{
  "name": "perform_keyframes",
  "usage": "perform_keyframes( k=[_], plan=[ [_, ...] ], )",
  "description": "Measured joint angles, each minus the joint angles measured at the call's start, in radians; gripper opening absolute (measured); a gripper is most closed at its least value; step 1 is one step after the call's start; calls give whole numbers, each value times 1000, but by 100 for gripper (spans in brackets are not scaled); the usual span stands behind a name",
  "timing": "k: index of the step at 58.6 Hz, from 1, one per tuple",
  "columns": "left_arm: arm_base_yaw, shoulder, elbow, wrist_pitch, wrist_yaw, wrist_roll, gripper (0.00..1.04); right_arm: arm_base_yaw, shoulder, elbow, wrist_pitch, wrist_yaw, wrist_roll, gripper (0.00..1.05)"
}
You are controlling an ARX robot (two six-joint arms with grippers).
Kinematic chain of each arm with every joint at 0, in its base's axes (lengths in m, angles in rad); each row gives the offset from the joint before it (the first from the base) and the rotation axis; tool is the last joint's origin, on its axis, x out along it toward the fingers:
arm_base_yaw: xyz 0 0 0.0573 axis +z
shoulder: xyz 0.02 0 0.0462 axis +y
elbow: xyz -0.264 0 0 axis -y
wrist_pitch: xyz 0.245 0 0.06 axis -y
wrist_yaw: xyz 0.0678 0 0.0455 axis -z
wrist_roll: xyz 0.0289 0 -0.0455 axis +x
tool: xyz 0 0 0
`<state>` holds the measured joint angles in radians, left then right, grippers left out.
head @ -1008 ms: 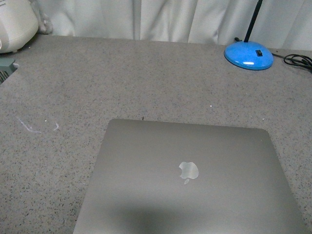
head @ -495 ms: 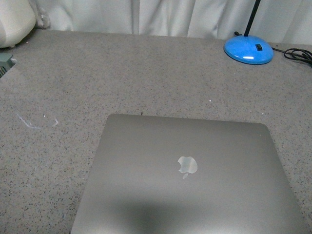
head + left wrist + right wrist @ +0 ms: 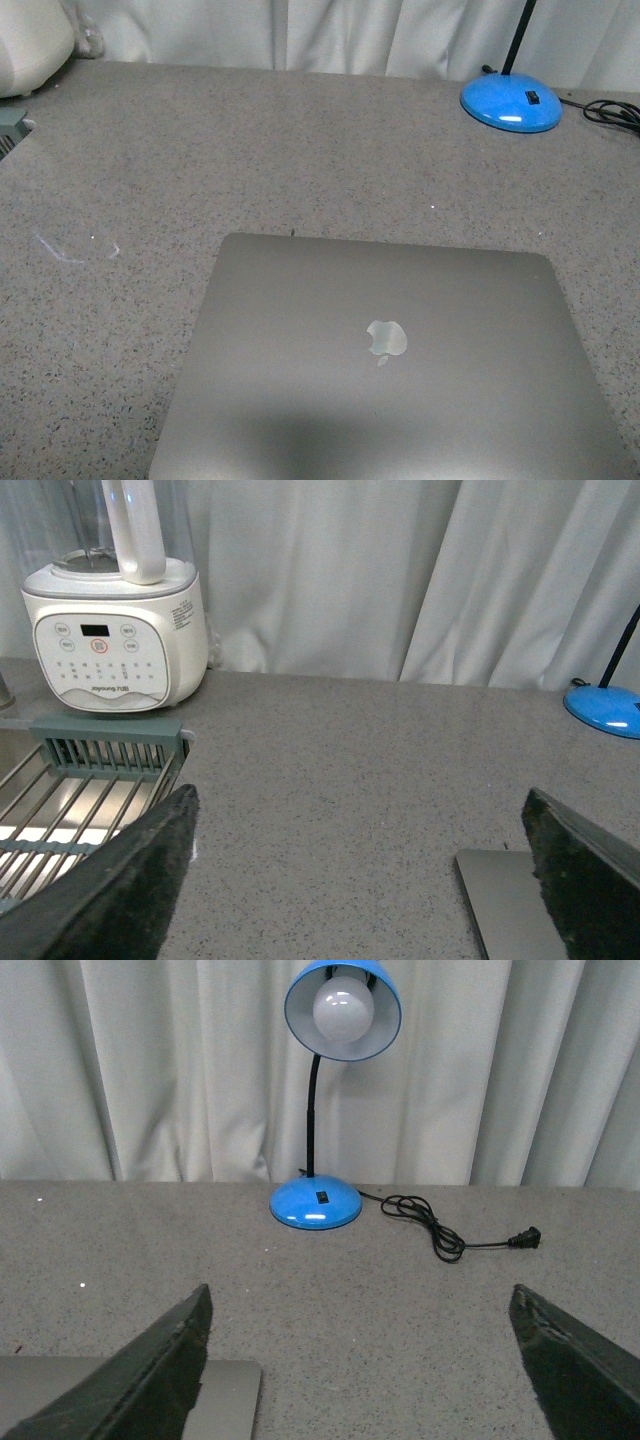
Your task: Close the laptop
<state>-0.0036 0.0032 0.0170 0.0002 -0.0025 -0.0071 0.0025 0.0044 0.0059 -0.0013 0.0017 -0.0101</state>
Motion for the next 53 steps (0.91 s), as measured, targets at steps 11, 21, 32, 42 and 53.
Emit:
perform_keyframes(
  k=[11,21,32,42,53],
  plan=[
    [0,0,0,0,0,3,98,0,0,0,0,0,1,96],
    [0,0,0,0,0,2,98,0,0,0,0,0,1,96],
    [0,0,0,0,0,2,98,0,0,0,0,0,1,96],
    [0,0,0,0,0,2,98,0,0,0,0,0,1,96],
    [0,0,0,0,0,2,98,0,0,0,0,0,1,96]
  ],
)
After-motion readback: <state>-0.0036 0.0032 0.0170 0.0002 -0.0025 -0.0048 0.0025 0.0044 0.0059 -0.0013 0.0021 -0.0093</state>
